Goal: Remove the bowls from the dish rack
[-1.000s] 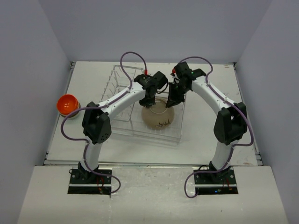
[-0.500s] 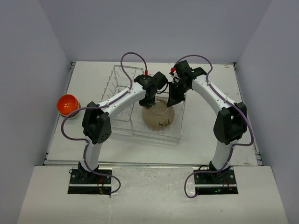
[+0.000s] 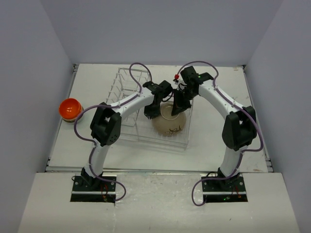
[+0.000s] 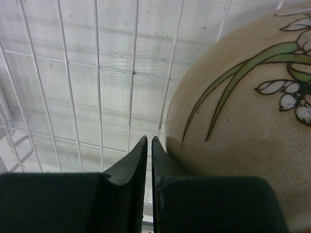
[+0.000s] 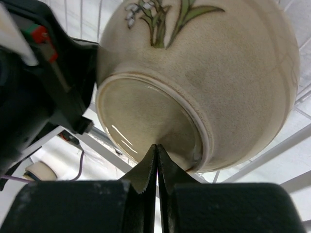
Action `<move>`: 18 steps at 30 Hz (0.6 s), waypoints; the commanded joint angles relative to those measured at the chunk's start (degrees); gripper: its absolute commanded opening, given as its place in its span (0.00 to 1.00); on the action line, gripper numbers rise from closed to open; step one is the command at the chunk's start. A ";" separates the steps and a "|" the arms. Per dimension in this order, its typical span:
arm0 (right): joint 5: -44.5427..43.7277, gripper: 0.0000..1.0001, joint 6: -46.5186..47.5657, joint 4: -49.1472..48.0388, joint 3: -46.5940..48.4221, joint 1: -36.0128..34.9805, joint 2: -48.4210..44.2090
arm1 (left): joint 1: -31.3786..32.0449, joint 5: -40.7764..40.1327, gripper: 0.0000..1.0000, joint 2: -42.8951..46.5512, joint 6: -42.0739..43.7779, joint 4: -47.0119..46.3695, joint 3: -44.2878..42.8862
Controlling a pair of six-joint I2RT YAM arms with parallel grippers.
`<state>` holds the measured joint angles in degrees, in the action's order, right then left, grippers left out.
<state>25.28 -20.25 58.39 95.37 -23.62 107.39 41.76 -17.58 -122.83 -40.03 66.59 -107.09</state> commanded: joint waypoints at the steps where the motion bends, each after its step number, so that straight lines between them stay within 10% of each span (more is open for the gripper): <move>1: -0.49 0.02 1.44 -0.83 -0.98 -0.20 -4.47 | -0.10 0.01 0.07 2.15 -0.93 -0.58 -1.37; 18: -13.32 0.37 -1.72 2.35 1.84 0.15 -12.73 | -0.10 1.23 0.07 0.66 -0.57 -0.05 -2.16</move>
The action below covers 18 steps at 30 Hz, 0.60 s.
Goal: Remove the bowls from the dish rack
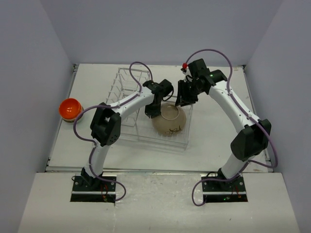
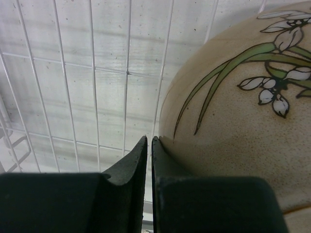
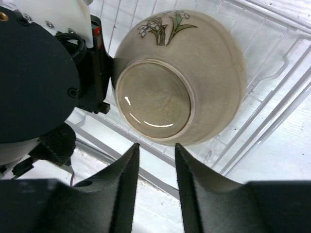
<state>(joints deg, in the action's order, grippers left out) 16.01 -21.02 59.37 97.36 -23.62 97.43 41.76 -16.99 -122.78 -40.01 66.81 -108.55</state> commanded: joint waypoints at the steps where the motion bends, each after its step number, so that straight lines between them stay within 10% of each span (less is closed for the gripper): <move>1: -4.32 0.32 -1.39 0.05 -1.89 0.24 -3.64 | -0.10 1.08 0.07 0.61 -0.42 -0.62 -0.52; 18: 0.76 0.51 -3.59 -0.31 -5.60 2.00 -8.39 | -0.10 7.59 0.05 -0.09 0.90 -4.31 0.45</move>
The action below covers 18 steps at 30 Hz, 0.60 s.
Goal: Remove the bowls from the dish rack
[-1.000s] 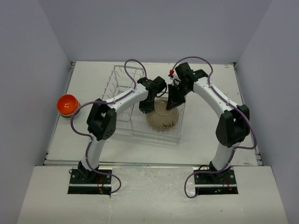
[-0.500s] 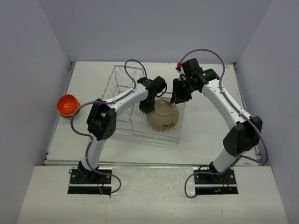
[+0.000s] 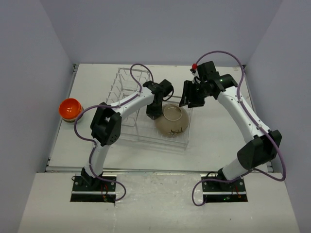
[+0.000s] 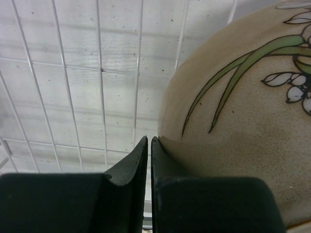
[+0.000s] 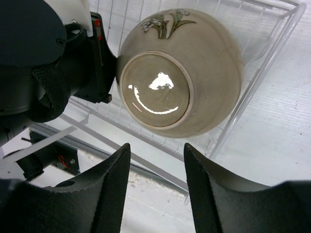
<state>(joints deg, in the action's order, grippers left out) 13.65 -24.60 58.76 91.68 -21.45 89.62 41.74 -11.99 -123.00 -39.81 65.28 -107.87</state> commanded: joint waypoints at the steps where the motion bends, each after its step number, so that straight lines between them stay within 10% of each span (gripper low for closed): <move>1: 4.01 0.49 0.51 0.65 -0.27 -0.17 -0.50 | 0.01 2.67 0.05 0.22 0.79 -2.70 -0.40; 9: 1.91 0.00 1.49 3.38 -4.57 -3.77 -2.96 | -0.08 2.06 0.05 -0.31 1.32 -1.73 -4.62; 18: -2.03 0.00 -2.81 0.04 -8.27 -3.77 -9.09 | -0.16 3.02 0.05 -1.63 1.93 -1.29 -5.51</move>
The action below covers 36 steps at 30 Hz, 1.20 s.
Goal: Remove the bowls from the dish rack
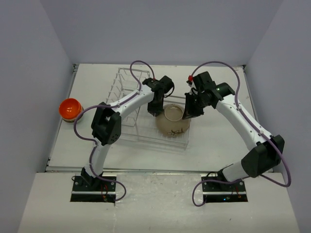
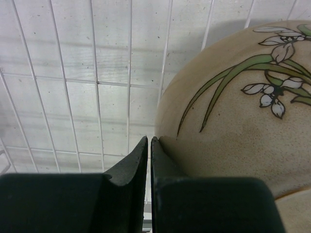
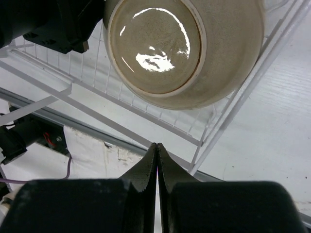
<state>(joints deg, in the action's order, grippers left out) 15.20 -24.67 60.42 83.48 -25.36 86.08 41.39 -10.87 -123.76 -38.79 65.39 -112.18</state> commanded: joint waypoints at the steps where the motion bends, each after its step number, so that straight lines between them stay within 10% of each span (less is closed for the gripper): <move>1: -5.08 0.00 -3.28 -2.15 -0.16 0.23 -6.71 | 0.27 2.00 0.05 -0.60 0.90 -1.66 -0.76; 16: 1.84 0.26 -2.50 -4.97 1.57 5.06 -3.22 | 0.27 1.74 0.05 0.19 1.08 0.62 -1.19; 21: 6.50 0.00 -1.70 -2.42 3.45 4.36 -1.53 | 0.27 0.07 0.06 1.77 0.99 1.59 -0.68; 36: 5.46 0.00 -3.46 -7.95 -14.48 -0.65 -7.34 | 0.45 -2.31 0.12 3.62 0.55 0.62 -0.32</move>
<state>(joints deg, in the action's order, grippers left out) 20.36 -27.62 54.74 69.67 -25.02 79.50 41.45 -11.70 -123.57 -38.35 65.87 -111.11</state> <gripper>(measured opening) 0.003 0.119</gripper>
